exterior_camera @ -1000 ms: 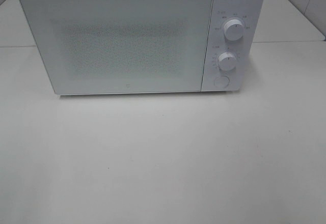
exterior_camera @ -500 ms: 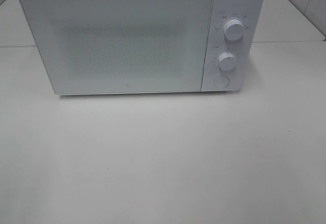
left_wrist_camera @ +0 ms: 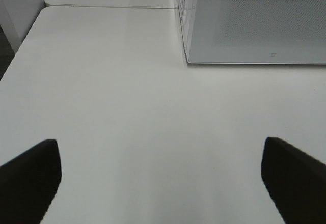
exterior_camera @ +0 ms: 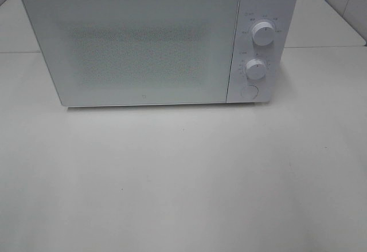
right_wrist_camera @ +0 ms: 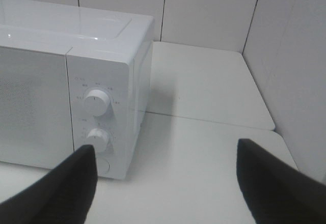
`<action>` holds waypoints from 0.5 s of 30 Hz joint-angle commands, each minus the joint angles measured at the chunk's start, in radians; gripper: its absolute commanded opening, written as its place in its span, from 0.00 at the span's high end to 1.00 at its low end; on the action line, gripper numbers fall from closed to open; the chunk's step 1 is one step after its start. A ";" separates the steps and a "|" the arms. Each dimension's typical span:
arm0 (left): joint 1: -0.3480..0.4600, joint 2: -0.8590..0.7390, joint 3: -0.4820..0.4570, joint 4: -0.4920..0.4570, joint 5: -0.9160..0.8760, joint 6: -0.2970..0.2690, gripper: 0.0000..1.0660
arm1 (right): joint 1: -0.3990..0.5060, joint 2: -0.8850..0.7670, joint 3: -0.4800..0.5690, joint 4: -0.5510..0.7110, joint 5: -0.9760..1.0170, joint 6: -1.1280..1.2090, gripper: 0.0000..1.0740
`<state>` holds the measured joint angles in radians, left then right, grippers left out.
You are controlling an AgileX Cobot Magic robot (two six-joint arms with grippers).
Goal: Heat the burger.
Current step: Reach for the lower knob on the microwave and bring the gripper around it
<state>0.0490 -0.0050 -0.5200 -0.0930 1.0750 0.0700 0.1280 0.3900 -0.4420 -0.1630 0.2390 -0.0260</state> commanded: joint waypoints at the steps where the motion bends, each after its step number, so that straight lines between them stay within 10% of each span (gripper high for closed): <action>1: 0.004 -0.015 0.001 0.001 -0.002 -0.008 0.05 | -0.006 0.099 0.043 -0.004 -0.230 -0.010 0.31; 15: 0.004 -0.015 0.001 0.001 -0.002 -0.008 0.05 | -0.006 0.540 0.167 -0.004 -0.822 -0.010 0.26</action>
<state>0.0490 -0.0050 -0.5200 -0.0930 1.0750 0.0700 0.1280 0.9210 -0.2770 -0.1630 -0.5430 -0.0260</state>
